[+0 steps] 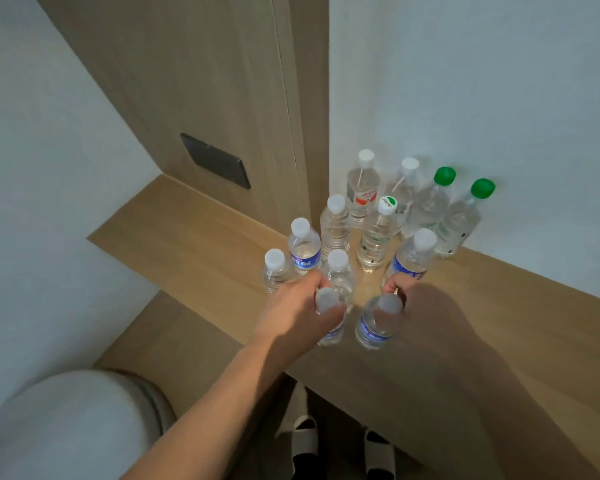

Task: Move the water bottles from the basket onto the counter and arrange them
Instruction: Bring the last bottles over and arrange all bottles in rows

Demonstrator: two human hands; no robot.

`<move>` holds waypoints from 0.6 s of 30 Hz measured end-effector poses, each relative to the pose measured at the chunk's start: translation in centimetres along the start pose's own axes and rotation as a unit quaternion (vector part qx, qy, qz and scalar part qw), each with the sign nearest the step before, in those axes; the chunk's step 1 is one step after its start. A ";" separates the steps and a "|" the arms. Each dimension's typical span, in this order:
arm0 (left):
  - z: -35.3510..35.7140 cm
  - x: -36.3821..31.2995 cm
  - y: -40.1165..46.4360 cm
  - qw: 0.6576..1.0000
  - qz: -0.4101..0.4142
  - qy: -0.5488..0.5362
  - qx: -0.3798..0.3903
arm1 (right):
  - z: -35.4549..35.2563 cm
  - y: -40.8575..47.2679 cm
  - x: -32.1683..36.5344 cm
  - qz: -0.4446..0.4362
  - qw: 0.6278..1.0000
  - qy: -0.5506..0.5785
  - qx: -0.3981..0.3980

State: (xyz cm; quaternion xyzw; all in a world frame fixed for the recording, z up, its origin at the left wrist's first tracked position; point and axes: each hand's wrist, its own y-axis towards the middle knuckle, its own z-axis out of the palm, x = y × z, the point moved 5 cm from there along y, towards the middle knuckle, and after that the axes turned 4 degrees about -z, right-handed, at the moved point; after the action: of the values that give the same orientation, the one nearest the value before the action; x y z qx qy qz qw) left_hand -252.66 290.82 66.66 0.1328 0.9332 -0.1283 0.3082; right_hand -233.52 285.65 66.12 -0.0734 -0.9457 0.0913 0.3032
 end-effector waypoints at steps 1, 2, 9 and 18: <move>0.4 0.5 0.3 1.000 0.011 0.002 0.004 | 0.3 0.1 0.1 0.004 1.000 -0.001 0.003; 0.8 1.0 0.5 1.000 0.018 0.001 0.005 | 0.6 0.3 0.1 0.006 1.000 0.004 0.004; 2.5 1.4 1.6 0.998 0.050 -0.025 0.005 | 1.7 1.0 -1.4 0.010 0.998 0.066 -0.008; 0.0 -2.0 1.2 0.973 0.050 0.202 0.097 | 0.7 -0.1 -1.1 -0.002 0.996 0.077 0.047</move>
State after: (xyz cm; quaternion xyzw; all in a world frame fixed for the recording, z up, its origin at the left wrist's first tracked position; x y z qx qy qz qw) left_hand -250.68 291.57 67.66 0.2317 0.9514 -0.1734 0.1052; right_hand -233.06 285.21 64.97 -0.0642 -0.9144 0.1291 0.3783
